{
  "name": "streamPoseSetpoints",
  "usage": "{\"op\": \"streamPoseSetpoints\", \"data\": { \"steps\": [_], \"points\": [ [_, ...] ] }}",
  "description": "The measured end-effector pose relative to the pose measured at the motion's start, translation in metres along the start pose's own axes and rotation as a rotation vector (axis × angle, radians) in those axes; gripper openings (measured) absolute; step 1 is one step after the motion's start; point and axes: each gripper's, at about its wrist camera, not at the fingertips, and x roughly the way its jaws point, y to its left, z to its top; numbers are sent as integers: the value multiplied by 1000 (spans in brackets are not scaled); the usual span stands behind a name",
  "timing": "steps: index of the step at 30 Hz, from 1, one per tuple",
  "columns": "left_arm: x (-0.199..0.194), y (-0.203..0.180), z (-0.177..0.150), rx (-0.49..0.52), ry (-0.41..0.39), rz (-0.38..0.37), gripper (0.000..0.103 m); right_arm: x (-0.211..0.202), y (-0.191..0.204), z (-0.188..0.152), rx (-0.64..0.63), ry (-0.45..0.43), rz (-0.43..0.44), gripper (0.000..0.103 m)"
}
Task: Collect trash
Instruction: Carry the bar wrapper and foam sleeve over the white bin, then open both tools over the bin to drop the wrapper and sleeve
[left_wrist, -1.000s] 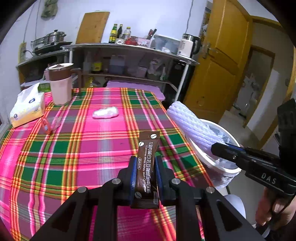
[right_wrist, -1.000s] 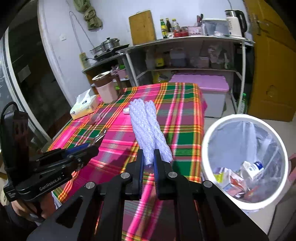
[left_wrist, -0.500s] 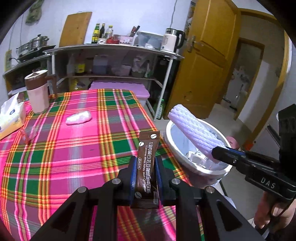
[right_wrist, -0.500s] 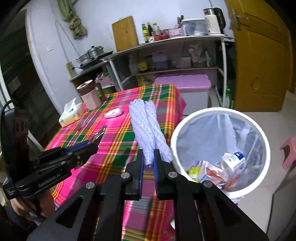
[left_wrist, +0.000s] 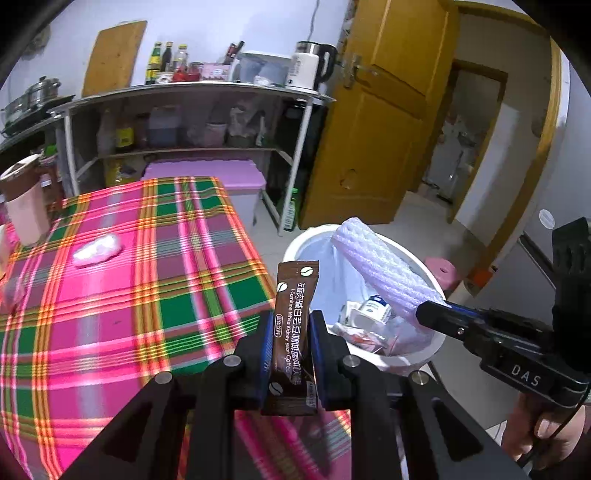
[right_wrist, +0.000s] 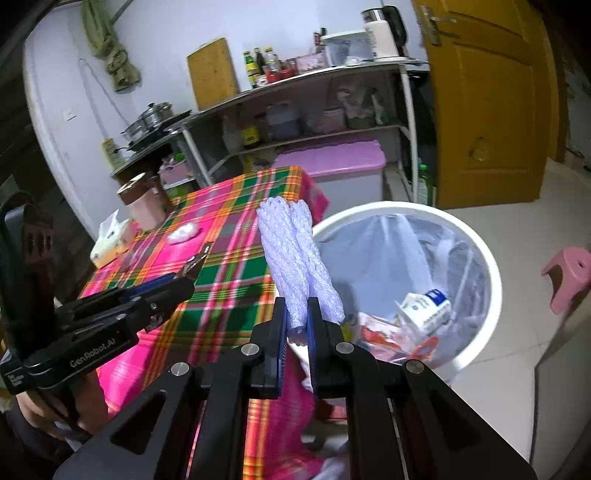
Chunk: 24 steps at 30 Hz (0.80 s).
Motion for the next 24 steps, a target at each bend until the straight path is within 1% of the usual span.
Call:
{"op": "streamPoseSetpoints", "data": {
  "steps": [11, 24],
  "points": [
    [42, -29, 10, 60, 41, -60, 20, 4, -39, 0, 66, 18, -65, 10],
    [85, -44, 23, 83, 87, -90, 20, 23, -66, -3, 107, 80, -110, 11]
  ]
}}
